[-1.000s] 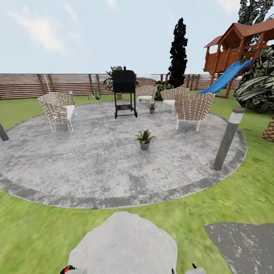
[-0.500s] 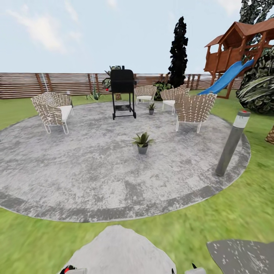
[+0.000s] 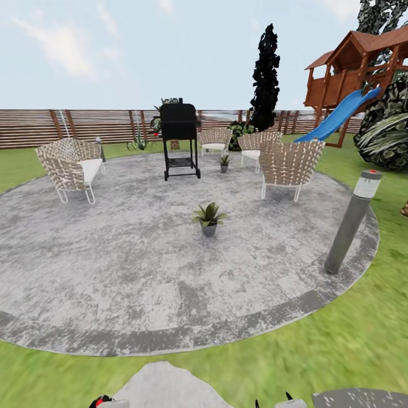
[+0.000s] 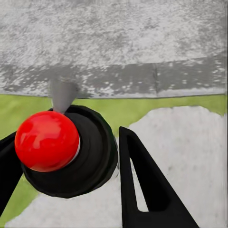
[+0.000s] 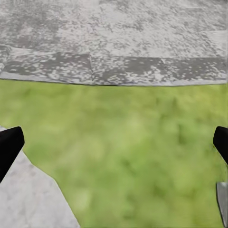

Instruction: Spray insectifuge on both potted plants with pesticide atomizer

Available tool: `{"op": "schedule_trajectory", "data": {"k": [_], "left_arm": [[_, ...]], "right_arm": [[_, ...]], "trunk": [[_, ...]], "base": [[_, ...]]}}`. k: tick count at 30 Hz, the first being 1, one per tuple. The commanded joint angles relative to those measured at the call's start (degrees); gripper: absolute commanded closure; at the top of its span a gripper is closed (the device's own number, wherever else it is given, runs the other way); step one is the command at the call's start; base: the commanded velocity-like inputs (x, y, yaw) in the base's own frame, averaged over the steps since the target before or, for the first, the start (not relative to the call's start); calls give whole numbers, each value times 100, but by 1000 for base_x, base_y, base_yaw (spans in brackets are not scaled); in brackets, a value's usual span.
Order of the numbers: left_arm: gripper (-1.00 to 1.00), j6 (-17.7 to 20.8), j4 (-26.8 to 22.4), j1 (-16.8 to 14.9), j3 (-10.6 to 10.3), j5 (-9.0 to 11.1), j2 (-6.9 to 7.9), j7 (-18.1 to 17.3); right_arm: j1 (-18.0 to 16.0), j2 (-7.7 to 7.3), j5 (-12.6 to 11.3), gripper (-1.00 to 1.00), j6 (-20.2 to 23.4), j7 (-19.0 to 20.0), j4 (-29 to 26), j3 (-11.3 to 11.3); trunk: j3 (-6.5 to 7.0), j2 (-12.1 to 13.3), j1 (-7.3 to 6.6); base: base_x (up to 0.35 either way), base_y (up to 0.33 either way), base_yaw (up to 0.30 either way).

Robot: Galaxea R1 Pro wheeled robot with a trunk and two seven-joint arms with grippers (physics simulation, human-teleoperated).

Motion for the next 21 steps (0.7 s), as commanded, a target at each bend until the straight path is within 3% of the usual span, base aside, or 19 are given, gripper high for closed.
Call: {"op": "schedule_trajectory", "data": {"k": [1,7,21], "left_arm": [[100,-14,3,-3,19,-53,-2,28],[100,-14,3,-3,19,-49,-2,28],[100,-14,3,-3,19,-49,-2,28]], "right_arm": [[-3,1,58,-100,-1,-60,5,15],[-3,9,58,-100,-1,-68,5,19],[-3,13,58,-100,-1,-69,5,19]], "trunk": [[-5,-2,2],[-5,-2,2],[-5,-2,2]], "base": [[328,-117,0],[327,-117,58],[327,-117,262]]}}
